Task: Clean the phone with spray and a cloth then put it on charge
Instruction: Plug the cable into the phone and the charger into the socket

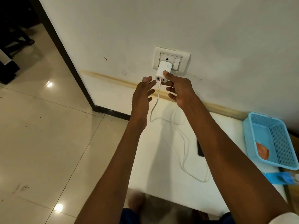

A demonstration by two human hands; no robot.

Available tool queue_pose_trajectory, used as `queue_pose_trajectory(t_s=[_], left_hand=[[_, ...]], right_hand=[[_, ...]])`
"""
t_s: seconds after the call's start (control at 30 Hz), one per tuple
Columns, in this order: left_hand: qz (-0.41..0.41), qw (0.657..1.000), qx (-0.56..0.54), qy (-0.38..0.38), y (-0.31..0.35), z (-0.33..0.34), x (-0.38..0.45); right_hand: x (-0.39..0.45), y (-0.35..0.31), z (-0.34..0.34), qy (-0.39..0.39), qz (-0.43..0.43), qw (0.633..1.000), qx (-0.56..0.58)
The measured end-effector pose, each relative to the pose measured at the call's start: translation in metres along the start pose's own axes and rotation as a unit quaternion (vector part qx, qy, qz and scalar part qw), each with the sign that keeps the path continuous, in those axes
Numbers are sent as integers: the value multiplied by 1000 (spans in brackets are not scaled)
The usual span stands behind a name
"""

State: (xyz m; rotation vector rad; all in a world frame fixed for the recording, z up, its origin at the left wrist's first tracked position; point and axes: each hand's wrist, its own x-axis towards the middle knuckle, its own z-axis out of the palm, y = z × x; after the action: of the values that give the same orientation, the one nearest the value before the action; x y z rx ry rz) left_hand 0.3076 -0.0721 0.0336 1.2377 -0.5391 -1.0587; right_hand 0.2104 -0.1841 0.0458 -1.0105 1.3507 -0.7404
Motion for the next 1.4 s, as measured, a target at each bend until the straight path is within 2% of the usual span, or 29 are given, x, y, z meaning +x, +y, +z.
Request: queue_pose_trajectory(t_s=[0.17,0.27,0.33,0.43,0.53,0.67,0.77,0.87,1.07,1.23,1.4], left_hand=[[172,976,55,122,4,6,-17],[208,971,82,90,1,6,-30],[187,976,110,32,-10,6,-44],[94,977,182,-64,-36,10,-66],[37,957,260,-125,-57,22,-75],[25,911,369,-184,-81,41,-76],[39,881,440,-169,-102,50,-73],[56,864,491,-101,-114,54,-64],[-65,870,487,-31,-125,39,-39],[-36,839,541,-32,-136,27,-24],[29,784,614,-80,-147,31,-19]], right_hand=[[0,0,-21,-1,-53,998,-35],[-6,4,-50,7,-87,995,-43],[-13,11,-71,17,-102,993,-65],[-30,34,-101,34,-109,986,-118],[-50,66,-131,56,-97,984,-138],[-70,110,-173,129,-76,977,-154],[-82,143,-198,152,-67,963,-211],[-90,162,-212,133,-65,949,-279],[-81,169,-212,74,-109,898,-419],[-75,170,-210,74,-97,881,-457],[-79,176,-205,43,-52,872,-485]])
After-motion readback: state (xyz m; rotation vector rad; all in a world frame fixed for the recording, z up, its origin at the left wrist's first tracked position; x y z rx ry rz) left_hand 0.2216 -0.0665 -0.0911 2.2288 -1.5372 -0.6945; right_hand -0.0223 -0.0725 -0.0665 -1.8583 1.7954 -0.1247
